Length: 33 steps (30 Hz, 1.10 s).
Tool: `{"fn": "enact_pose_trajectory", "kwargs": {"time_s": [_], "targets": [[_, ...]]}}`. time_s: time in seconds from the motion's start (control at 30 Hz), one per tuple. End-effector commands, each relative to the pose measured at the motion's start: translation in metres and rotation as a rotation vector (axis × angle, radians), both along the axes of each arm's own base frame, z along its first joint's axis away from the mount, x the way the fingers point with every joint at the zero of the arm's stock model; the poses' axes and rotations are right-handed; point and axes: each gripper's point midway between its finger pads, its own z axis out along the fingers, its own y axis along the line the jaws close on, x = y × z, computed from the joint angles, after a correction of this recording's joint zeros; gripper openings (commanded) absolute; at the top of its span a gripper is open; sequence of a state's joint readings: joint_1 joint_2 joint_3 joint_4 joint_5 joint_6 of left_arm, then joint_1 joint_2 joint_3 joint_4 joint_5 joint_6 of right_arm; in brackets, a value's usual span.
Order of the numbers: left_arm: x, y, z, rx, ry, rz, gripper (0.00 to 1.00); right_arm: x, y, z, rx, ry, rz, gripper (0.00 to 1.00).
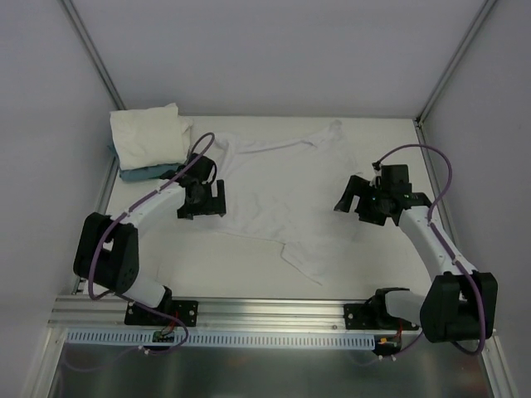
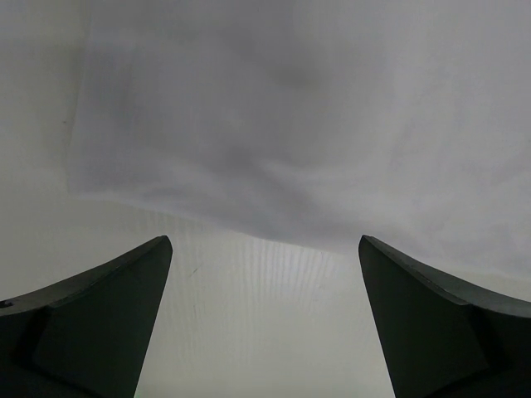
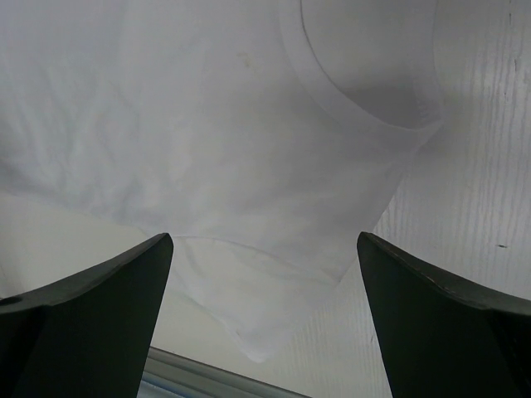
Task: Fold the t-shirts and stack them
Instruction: Flatten out the tshirt
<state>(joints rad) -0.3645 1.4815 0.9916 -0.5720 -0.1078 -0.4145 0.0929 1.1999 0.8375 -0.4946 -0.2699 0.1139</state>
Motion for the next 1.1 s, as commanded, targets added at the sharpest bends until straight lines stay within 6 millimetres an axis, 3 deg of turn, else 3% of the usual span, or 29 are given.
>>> {"fn": "enact_pose_trajectory", "kwargs": {"time_s": [0.0, 0.2, 0.43, 0.57, 0.7, 1.07], "targets": [[0.004, -0.015, -0.009, -0.071, 0.074, 0.041, 0.99, -0.002, 0.001, -0.006, -0.017, 0.022, 0.023, 1.0], [0.04, -0.032, -0.013, -0.111, 0.026, 0.031, 0.99, 0.018, 0.019, -0.021, 0.018, 0.093, 0.054, 0.99], [0.04, -0.032, -0.036, -0.076, 0.095, 0.039, 0.99, 0.031, 0.049, -0.056, 0.044, 0.238, 0.138, 0.99], [0.028, -0.023, -0.048, -0.035, 0.151, 0.052, 0.99, 0.026, 0.055, -0.076, 0.048, 0.31, 0.15, 1.0], [0.003, -0.015, -0.059, -0.009, 0.234, 0.062, 0.99, 0.008, 0.05, -0.093, 0.025, 0.374, 0.158, 0.99], [-0.065, -0.02, -0.057, -0.126, 0.364, 0.099, 0.96, -0.039, 0.019, -0.079, -0.07, 0.424, 0.144, 0.99]]}}
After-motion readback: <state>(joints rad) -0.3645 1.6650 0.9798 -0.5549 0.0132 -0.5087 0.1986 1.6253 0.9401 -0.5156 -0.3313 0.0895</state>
